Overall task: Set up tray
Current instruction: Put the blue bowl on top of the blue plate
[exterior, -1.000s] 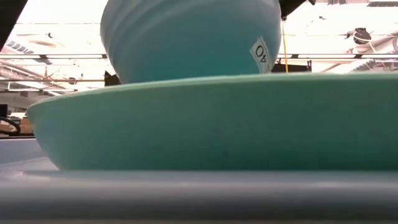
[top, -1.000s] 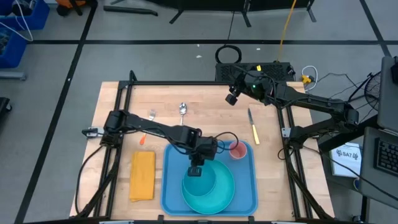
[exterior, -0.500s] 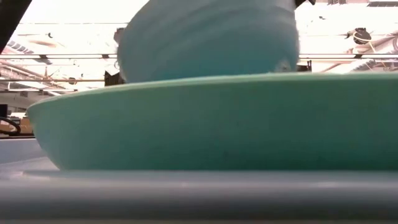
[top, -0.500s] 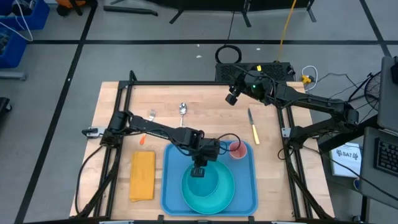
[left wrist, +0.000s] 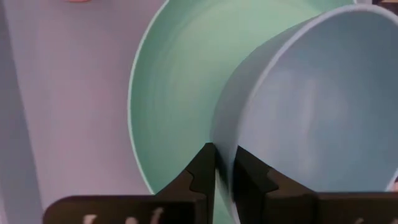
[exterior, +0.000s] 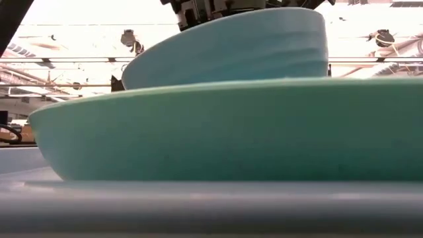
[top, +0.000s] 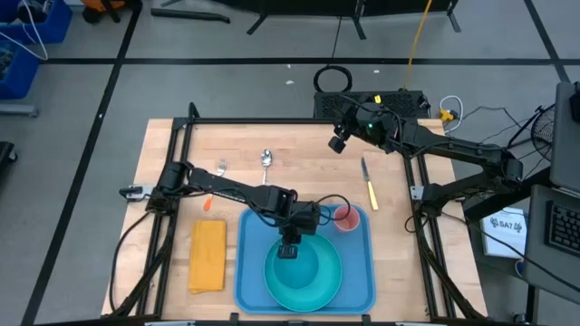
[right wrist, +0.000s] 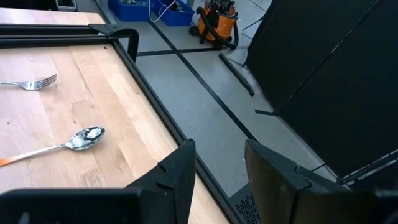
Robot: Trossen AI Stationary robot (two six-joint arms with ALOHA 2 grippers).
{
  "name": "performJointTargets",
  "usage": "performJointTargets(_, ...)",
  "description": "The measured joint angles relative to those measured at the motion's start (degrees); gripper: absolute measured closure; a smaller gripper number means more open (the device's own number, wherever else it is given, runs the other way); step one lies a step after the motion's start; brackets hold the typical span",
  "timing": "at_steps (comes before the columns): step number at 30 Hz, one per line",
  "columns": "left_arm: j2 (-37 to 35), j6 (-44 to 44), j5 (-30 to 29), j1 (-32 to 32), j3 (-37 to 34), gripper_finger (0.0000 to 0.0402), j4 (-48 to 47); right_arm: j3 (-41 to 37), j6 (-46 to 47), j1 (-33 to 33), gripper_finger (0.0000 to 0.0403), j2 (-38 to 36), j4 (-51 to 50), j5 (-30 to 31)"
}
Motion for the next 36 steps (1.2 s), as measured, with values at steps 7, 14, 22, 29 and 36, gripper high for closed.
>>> performJointTargets(7,0.0,3.0,1.3,0.0,0.0,0.0371,0.9,0.0,0.0,0.0,0.0271,0.0,0.0,0.0)
performJointTargets(14,0.0,3.9,1.4,0.1,0.0,0.0372,2.3,0.0,0.0,0.0,0.0271,0.0,-0.2,0.0)
performJointTargets(22,0.0,4.0,3.8,0.1,0.0,0.0362,2.0,0.0,0.0,0.0,0.0271,0.0,-0.3,0.0)
performJointTargets(29,0.0,3.9,4.6,0.1,0.0,0.0313,2.0,0.0,0.0,0.0,0.0271,0.0,-0.3,0.0)
performJointTargets(36,-0.3,5.4,3.6,0.4,-0.1,0.0287,1.8,0.0,0.0,0.1,0.0271,0.0,-0.3,0.0)
